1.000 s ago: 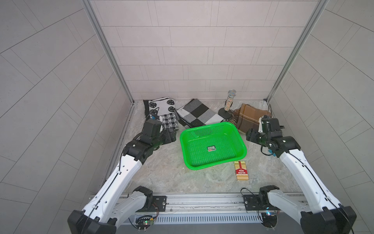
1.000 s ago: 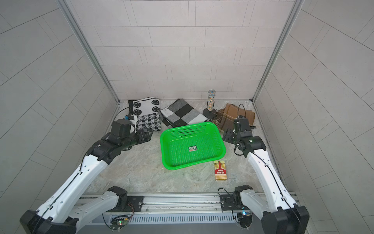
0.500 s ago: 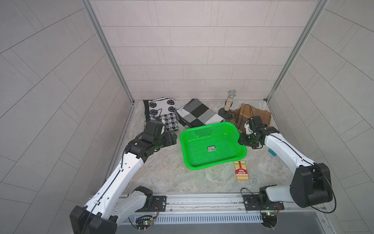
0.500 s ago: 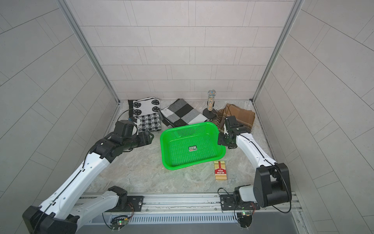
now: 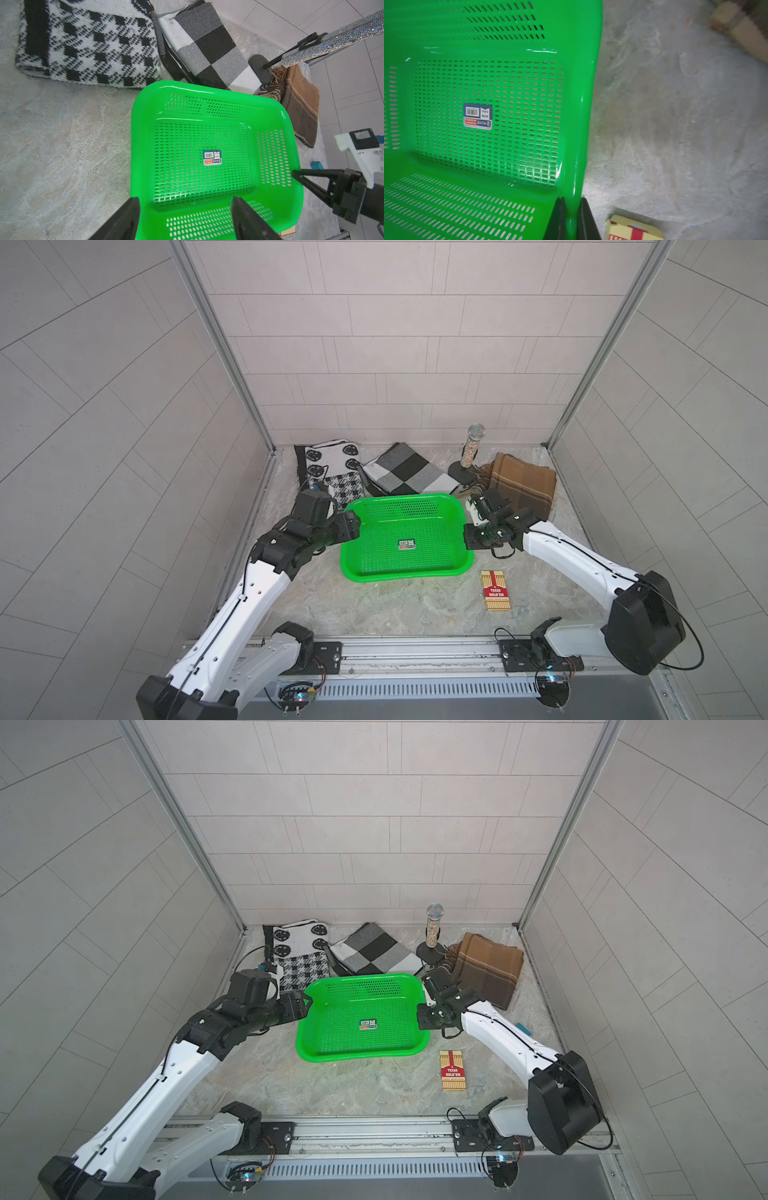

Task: Put the folded scarf in the basket
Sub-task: Move the basket to the center of the board.

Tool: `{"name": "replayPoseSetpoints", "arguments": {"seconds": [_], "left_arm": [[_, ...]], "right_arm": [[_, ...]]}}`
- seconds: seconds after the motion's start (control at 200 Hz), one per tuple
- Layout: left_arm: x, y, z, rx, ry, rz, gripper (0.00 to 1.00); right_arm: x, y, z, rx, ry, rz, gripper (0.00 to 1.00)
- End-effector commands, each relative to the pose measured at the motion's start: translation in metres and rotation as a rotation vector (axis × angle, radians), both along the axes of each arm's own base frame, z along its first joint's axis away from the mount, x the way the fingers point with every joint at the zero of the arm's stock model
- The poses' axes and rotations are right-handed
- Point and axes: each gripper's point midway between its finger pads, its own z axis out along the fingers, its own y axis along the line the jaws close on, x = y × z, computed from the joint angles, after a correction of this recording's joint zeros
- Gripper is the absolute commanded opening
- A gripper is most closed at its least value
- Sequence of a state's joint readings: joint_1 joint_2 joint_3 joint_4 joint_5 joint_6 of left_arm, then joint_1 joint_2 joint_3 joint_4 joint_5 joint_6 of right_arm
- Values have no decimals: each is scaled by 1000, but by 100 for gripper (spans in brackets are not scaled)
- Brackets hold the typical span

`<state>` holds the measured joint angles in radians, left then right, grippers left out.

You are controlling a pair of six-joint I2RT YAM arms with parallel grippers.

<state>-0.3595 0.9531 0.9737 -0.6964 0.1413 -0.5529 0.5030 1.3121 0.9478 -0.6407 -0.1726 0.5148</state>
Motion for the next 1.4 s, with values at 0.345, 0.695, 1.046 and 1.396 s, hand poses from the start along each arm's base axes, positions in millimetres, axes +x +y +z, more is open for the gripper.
{"name": "replayPoseSetpoints", "arguments": {"seconds": [0.345, 0.695, 1.046, 1.396], "left_arm": [[-3, 14, 21, -8, -49, 85, 74], [-2, 14, 19, -10, -46, 92, 74], [-2, 19, 21, 5, -59, 105, 74], [-1, 18, 29, -17, -87, 114, 74]], "right_arm": [[-66, 58, 0, 119, -10, -134, 0], [-81, 91, -8, 193, 40, -139, 0], [-78, 88, 22, 233, -22, -151, 62], [20, 21, 45, 372, -163, -440, 64]]}}
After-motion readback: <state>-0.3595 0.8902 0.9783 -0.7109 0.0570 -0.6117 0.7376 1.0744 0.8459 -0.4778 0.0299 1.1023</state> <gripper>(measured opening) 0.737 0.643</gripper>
